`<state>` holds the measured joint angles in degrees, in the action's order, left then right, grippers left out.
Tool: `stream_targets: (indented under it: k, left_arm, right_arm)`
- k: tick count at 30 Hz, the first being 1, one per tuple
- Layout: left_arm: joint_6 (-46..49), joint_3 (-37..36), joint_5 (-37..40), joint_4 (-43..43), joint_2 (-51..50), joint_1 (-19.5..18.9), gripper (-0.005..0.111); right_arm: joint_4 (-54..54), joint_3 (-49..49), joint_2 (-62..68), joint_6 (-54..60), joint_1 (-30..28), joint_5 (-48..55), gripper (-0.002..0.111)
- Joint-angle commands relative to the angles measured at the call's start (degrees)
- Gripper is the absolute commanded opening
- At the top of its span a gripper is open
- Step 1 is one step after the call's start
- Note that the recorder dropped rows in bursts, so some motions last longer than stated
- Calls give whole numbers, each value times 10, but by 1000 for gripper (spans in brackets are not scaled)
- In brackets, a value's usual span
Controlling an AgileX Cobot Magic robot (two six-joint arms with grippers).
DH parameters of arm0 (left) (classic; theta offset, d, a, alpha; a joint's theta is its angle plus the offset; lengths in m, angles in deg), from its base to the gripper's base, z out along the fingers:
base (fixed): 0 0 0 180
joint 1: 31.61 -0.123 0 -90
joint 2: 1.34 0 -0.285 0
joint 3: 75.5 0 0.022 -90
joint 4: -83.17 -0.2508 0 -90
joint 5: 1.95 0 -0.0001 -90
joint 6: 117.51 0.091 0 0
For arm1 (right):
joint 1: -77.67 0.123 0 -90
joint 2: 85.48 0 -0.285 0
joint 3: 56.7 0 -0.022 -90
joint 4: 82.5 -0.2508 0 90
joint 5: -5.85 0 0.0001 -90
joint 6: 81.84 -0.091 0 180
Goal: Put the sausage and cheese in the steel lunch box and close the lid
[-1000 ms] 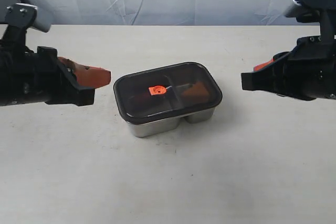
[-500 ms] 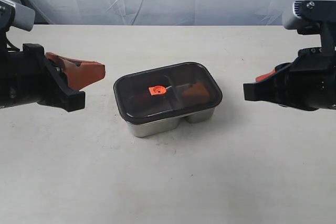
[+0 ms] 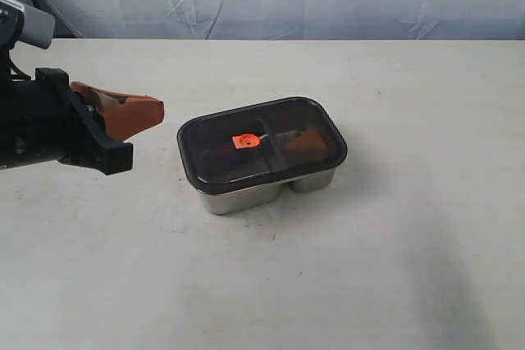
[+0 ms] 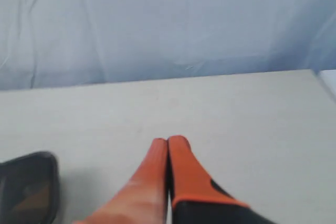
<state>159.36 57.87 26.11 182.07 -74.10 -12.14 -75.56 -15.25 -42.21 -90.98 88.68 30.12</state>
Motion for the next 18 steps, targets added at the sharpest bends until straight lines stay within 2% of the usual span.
stream_targets:
  k: [1,3,7,15,18]
  left_arm:
    - [2,-4,4,1,4,1,0]
    - [2,-4,4,1,4,1,0]
    - [2,-4,4,1,4,1,0]
    - [2,-4,2,2,4,1,0]
    - [2,-4,2,2,4,1,0]
  right_arm:
    - [5,2,-90,2,-106,41,-1]
    - [2,2,-120,2,-130,81,-1]
    - [-1,5,-147,2,-134,128,-1]
    - [-13,123,-207,2,-117,7,-1]
    - [-15,170,-242,2,-117,-7,-1]
